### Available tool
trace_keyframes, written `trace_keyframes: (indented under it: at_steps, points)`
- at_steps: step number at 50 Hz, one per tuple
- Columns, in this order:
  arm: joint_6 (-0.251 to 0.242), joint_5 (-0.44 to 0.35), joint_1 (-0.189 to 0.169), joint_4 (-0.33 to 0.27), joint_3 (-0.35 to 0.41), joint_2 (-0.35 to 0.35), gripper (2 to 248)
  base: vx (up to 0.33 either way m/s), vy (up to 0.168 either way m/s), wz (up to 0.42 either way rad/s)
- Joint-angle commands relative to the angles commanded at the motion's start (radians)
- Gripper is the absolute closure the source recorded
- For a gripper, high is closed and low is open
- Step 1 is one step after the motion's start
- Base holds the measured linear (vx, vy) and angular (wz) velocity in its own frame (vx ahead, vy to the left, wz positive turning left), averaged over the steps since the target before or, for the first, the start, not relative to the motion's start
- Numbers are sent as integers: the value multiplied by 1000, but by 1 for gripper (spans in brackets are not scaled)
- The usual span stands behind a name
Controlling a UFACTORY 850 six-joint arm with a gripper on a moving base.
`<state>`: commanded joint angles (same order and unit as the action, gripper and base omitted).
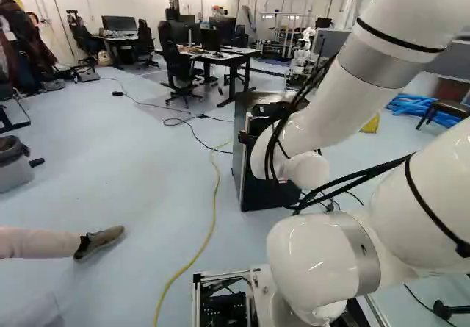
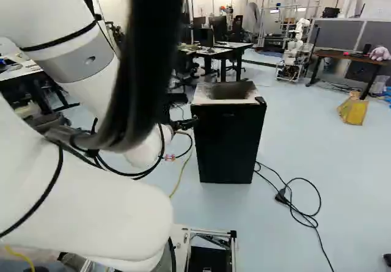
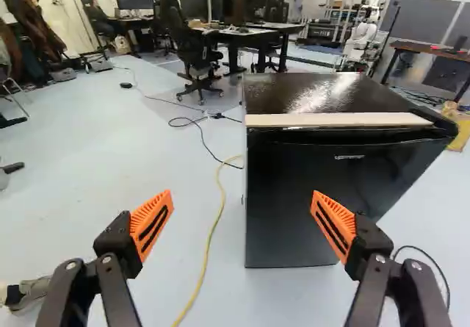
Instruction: Grab a drink from the fridge
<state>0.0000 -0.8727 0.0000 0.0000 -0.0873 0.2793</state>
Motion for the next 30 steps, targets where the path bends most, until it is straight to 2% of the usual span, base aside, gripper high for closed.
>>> trace_keyframes:
  at_steps: [30]
  points:
    - [0,0,0,0,0,0,3,0,1,5]
